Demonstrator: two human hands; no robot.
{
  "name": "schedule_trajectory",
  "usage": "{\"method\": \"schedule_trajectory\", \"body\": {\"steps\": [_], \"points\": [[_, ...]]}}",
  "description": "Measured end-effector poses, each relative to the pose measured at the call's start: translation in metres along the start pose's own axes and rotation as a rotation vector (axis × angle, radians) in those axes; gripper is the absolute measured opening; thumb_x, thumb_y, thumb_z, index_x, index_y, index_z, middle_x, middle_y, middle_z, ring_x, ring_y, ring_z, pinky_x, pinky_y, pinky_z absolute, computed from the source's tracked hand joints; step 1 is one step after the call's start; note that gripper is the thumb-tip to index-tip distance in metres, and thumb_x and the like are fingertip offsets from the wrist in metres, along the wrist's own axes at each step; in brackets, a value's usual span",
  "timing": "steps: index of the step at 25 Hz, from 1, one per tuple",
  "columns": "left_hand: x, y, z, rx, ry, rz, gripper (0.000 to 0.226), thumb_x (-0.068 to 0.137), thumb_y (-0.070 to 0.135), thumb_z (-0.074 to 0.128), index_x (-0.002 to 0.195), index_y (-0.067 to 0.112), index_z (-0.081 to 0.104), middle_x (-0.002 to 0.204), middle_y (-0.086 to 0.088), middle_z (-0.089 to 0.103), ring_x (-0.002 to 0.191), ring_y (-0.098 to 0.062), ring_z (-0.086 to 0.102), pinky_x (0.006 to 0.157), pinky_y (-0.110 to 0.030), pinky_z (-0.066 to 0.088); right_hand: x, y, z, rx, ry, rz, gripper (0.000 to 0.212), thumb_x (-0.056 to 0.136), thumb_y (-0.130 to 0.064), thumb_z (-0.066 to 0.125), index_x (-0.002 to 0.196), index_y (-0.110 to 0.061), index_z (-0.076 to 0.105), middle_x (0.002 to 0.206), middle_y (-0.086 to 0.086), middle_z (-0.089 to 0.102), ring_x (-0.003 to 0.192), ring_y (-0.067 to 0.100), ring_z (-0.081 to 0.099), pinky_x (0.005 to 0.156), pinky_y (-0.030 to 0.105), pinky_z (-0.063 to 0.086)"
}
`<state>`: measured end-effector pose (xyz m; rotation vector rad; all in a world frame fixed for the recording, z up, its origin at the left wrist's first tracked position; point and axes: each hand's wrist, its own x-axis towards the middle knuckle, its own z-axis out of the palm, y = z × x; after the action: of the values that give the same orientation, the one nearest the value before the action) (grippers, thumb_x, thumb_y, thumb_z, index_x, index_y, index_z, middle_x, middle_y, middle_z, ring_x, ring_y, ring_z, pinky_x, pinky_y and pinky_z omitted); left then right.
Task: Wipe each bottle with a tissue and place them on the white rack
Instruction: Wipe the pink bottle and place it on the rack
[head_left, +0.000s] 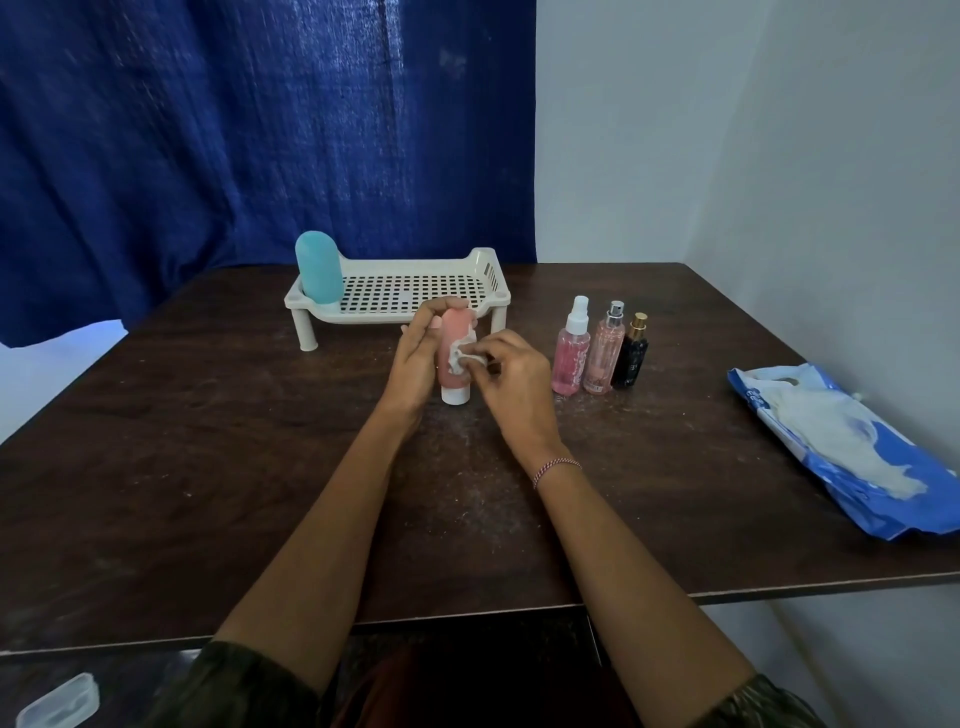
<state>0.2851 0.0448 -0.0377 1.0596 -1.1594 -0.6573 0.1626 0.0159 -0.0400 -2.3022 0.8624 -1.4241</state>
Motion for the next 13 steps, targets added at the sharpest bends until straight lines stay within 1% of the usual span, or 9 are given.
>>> {"method": "schedule_trajectory", "body": {"steps": [4, 7, 10, 13], "points": [[-0.0032, 0.0038, 0.0017, -0.023, -0.035, 0.034, 0.031, 0.101, 0.005, 0.026, 0.111, 0.017, 0.053, 0.128, -0.016, 0.052, 0.117, -0.019, 0.052, 0.09, -0.018, 0.048, 0.0007, -0.0011, 0.002, 0.029, 0.075, 0.032, 0.019, 0.08, -0.008, 0.07, 0.098, -0.006, 0.071, 0.098, 0.006, 0.066, 0.09, 0.015, 0.061, 0.081, 0.035, 0.054], [-0.005, 0.0047, 0.0017, -0.006, -0.039, 0.054, 0.032, 0.1, 0.004, 0.027, 0.111, 0.019, 0.053, 0.125, -0.012, 0.054, 0.114, -0.014, 0.053, 0.089, -0.018, 0.047, -0.0027, -0.0067, 0.0044, 0.046, 0.06, -0.013, 0.021, 0.079, -0.007, 0.07, 0.1, -0.007, 0.071, 0.1, 0.005, 0.066, 0.094, 0.014, 0.061, 0.085, 0.03, 0.052], [-0.0033, 0.0023, -0.0022, 0.01, -0.009, 0.058, 0.03, 0.101, 0.006, 0.026, 0.114, 0.014, 0.052, 0.126, -0.011, 0.054, 0.115, -0.014, 0.054, 0.09, -0.02, 0.048, -0.0047, -0.008, 0.0036, 0.046, 0.019, -0.037, 0.018, 0.076, -0.006, 0.072, 0.094, -0.006, 0.072, 0.093, 0.004, 0.066, 0.085, 0.009, 0.06, 0.078, 0.024, 0.053], [-0.0005, -0.0025, -0.0066, 0.013, 0.007, 0.053, 0.031, 0.101, 0.01, 0.026, 0.116, 0.015, 0.052, 0.13, -0.015, 0.053, 0.119, -0.021, 0.053, 0.091, -0.024, 0.048, -0.0036, -0.0049, 0.0032, 0.041, 0.007, -0.003, 0.015, 0.075, -0.007, 0.074, 0.089, -0.006, 0.073, 0.089, 0.005, 0.068, 0.077, 0.011, 0.062, 0.073, 0.027, 0.055]]}}
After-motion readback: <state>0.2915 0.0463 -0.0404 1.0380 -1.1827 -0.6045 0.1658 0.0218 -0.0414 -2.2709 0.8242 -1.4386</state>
